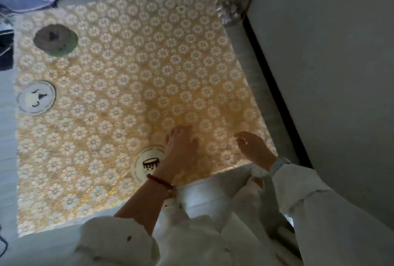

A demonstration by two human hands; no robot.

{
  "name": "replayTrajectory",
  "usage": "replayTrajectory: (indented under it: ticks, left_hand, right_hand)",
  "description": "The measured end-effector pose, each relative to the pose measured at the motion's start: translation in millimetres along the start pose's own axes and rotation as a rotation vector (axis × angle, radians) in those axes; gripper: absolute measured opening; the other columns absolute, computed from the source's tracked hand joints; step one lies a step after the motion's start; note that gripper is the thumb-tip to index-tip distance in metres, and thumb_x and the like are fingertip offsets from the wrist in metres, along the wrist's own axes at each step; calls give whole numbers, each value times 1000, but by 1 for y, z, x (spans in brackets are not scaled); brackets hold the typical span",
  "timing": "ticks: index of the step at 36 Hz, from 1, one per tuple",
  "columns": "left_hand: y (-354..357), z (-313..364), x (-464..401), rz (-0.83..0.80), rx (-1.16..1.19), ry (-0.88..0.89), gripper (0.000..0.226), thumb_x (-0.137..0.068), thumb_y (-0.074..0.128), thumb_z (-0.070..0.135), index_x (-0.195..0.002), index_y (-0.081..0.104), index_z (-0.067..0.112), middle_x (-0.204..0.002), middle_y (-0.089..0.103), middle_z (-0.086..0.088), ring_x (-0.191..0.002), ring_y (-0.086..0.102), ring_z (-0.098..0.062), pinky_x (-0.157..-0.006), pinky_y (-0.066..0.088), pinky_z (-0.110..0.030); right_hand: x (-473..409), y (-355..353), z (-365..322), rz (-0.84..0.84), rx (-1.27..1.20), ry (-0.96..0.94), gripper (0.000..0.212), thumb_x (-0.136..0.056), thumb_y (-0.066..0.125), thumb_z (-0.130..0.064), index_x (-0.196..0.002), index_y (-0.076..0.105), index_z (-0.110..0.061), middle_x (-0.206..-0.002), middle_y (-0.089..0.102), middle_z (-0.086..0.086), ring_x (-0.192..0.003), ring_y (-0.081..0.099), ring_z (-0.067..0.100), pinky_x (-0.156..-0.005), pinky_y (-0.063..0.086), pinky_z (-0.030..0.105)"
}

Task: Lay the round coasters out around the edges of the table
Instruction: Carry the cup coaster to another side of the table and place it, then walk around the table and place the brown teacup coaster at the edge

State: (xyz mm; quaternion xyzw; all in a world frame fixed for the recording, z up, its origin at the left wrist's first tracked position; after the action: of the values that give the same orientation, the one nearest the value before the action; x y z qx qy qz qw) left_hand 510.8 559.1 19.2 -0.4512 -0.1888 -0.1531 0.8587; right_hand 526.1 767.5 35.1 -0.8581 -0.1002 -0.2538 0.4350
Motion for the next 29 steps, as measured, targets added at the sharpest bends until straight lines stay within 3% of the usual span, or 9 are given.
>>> replayTrajectory:
  ticks: [6, 11, 15, 22, 29]
  left_hand:
    - [62, 121, -40, -13, 22, -3, 48, -88, 49, 30, -134, 41, 20, -143, 40, -8, -127, 40, -29, -106, 29, -45]
    - [116, 214, -61, 9, 94, -48, 46, -88, 49, 27, -132, 44, 16, -138, 44, -15, -124, 42, -33, -103, 35, -49]
    - [145, 270, -75, 4, 109, -47, 47, -88, 49, 30, -133, 42, 17, -139, 42, -14, -129, 36, -31, -107, 31, -49]
    - [136, 306, -123, 70, 111, -71, 47, -90, 46, 28, -134, 40, 14, -141, 41, -13, -126, 41, -32, -104, 35, -50]
    - [72, 280, -186, 285, 133, -231, 45, -89, 48, 27, -132, 43, 16, -137, 46, -14, -123, 42, -34, -102, 35, -51]
  right_hand:
    - [-19, -83, 82, 57, -103, 27, 27, -92, 43, -11, -114, 57, -2, -118, 60, 21, -110, 54, 37, -97, 41, 43]
    - [-34, -154, 154, -19, -72, 37, 27, -95, 39, -9, -105, 55, 10, -105, 62, 29, -93, 58, 35, -77, 39, 33]
    - [-46, -201, 193, -67, -78, 55, 30, -95, 36, -10, -107, 52, 12, -107, 59, 33, -99, 55, 46, -90, 43, 47]
    - [-105, -251, 204, -76, 25, -36, 30, -95, 36, -11, -104, 54, 11, -102, 61, 30, -95, 56, 42, -88, 42, 50]
    - [-197, -272, 133, -137, 161, -254, 29, -95, 38, -13, -106, 57, 7, -108, 63, 26, -98, 58, 39, -88, 45, 47]
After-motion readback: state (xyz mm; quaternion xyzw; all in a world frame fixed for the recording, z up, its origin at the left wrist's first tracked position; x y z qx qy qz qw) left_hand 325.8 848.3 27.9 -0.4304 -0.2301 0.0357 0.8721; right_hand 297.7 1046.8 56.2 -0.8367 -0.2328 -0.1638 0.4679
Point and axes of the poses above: each hand's wrist, its own x-axis away from the middle knuckle, its own y-axis out of the palm, z = x × y, the point moved 2 cm from there along -x, towards the middle knuckle
